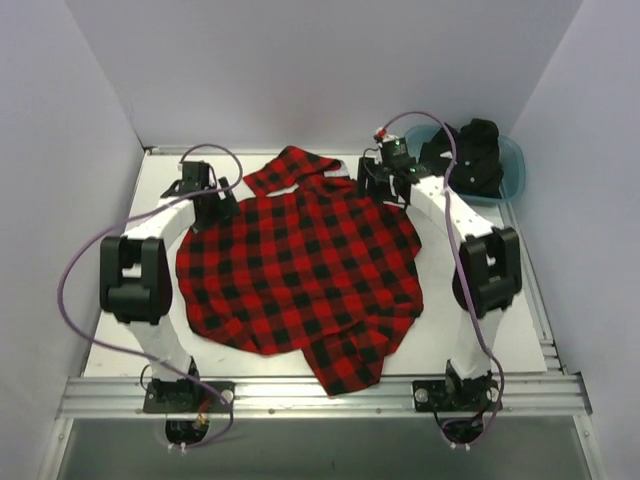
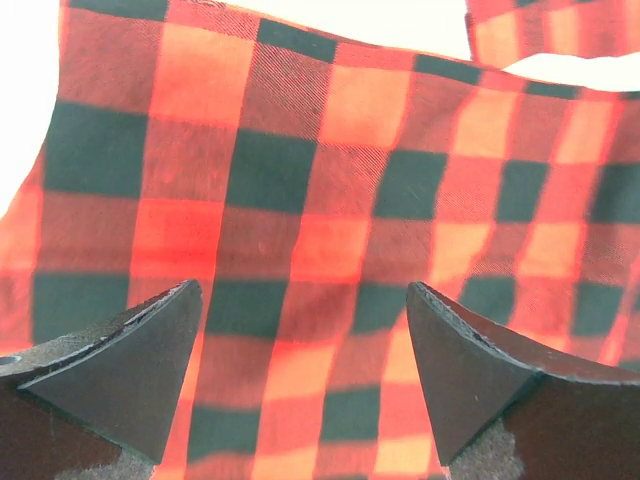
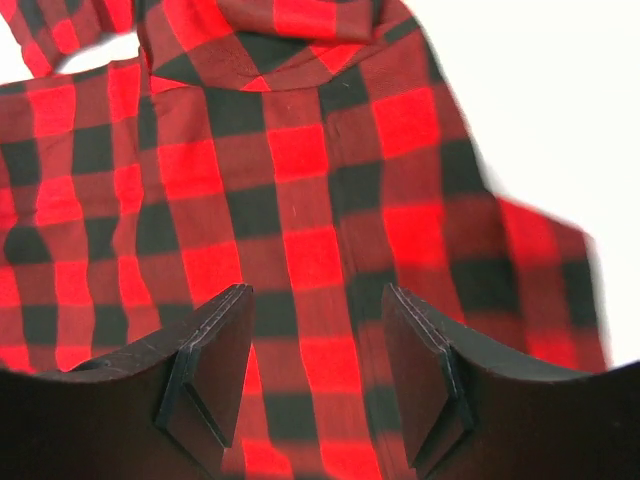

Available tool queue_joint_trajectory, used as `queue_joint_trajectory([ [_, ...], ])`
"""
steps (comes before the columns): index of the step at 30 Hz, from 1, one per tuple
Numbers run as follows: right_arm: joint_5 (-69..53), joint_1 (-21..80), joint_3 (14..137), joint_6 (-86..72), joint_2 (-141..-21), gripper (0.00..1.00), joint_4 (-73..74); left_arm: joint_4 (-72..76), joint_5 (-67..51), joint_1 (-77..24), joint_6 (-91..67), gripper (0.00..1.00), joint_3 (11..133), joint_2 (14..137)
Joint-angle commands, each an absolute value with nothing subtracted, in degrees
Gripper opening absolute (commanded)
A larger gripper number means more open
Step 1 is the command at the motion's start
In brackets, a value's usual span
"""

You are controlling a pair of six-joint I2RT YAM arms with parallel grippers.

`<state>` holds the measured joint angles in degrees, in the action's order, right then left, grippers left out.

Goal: Fold and stack the long sleeve shirts
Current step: Flatten the shirt out

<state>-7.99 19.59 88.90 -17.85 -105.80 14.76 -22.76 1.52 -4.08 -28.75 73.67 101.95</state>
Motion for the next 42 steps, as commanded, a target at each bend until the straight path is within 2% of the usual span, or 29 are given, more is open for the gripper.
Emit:
queue_joint_trajectory([
  [1, -12.7, 20.0, 94.9, -17.7, -114.2, 0.54, 16.3, -22.0, 2.3, -3.9, -27.7, 0.93, 78.4, 108.1],
  [5, -13.4, 20.0, 100.6, -20.6, -122.1, 0.54, 15.9, -22.0, 3.6, -3.3, -28.6, 0.93, 80.6, 112.6],
  [12, -9.8, 16.5, 98.4, -28.6, -127.4, 0.54, 15.6, -22.1, 5.9, 1.3, -31.8, 0.93, 79.3, 116.3],
  [17, -9.7, 11.7, 94.3, -34.9, -126.2, 0.55, 15.8, -23.6, 4.5, 4.4, -32.3, 0.93, 80.9, 118.6],
  [24, -10.0, 12.8, 97.0, -28.1, -121.2, 0.58, 18.2, -26.0, 0.8, 5.0, -29.7, 0.95, 87.5, 119.3],
  [27, -7.0, 16.0, 95.5, -24.0, -114.7, 0.61, 19.0, -26.7, 1.4, 2.2, -28.0, 0.97, 86.8, 113.0],
  [30, -5.3, 19.9, 89.9, -22.3, -107.1, 0.64, 19.2, -28.9, 6.6, -4.1, -27.3, 0.97, 82.4, 100.2],
  [35, -3.3, 25.6, 73.6, -24.4, -95.5, 0.65, 19.8, -30.1, 11.7, -13.7, -31.8, 0.97, 64.5, 84.8],
  [39, -1.0, 30.0, 64.0, -25.2, -88.9, 0.64, 22.0, -30.3, 10.6, -16.8, -35.8, 0.97, 49.9, 73.7],
  [42, -0.3, 31.6, 58.6, -26.6, -84.5, 0.64, 22.8, -29.9, 11.3, -16.9, -38.1, 0.98, 41.6, 69.7],
])
